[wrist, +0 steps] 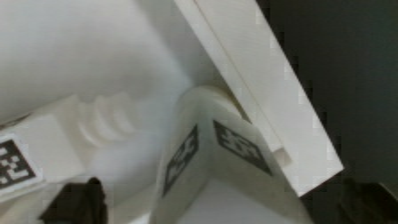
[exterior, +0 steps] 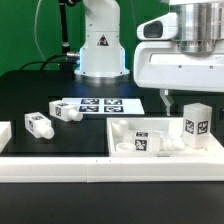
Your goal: Assemble one leg
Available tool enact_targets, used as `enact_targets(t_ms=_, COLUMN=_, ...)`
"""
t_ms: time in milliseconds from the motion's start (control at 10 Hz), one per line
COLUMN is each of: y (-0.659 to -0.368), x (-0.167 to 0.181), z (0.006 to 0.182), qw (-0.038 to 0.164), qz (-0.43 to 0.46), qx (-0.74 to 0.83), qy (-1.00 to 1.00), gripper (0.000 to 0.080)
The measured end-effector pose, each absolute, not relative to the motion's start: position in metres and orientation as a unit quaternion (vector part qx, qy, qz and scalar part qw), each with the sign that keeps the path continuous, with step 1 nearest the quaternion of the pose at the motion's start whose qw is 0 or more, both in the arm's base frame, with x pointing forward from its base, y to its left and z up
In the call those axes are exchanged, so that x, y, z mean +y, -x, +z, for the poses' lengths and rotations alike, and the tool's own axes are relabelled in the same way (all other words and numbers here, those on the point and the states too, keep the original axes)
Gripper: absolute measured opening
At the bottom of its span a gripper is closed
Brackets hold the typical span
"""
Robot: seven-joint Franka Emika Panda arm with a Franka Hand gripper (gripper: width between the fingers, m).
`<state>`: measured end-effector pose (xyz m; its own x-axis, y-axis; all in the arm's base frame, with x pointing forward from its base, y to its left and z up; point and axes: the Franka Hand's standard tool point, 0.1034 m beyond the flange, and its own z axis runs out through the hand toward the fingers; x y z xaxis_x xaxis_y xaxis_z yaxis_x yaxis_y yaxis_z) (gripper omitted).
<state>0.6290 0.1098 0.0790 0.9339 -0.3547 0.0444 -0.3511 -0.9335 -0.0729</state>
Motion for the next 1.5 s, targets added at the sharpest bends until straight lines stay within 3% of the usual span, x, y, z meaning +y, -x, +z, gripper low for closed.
enact_targets(t_ms=300, y=-0.6296, x=0.1087, z=0.0791, qw=0.013, qz=-0.034, qx=-0.015, qy=0.999, gripper=0.0649)
enact_targets(t_ms=800, y=-0.6296, x=0.1080, z=0.0792, qw=0.004, qz=-0.035, qx=-0.115, qy=0.993, gripper=0.0622)
enact_targets(t_ms=900, y=-0.6296, x=0.1080, z=0.0791, qw=0.005, qz=-0.035, qx=-0.111, qy=0.993, gripper=0.0437)
enact_targets(t_ms=1000, y=-0.6295, x=0.1081, z=0.0791, qw=0.005, qz=-0.035, qx=-0.105, qy=0.994, gripper=0.0437)
enact_targets(t_ms=1100, y=-0.6294, x=0.1080, z=0.0790, qw=0.005, qz=-0.035, qx=-0.097, qy=0.995, gripper=0.0283)
enact_targets(t_ms=1500, y=-0.6293, x=0.1098, z=0.0779, qw=0.022, qz=-0.035, qx=0.057, qy=0.997, gripper=0.0285)
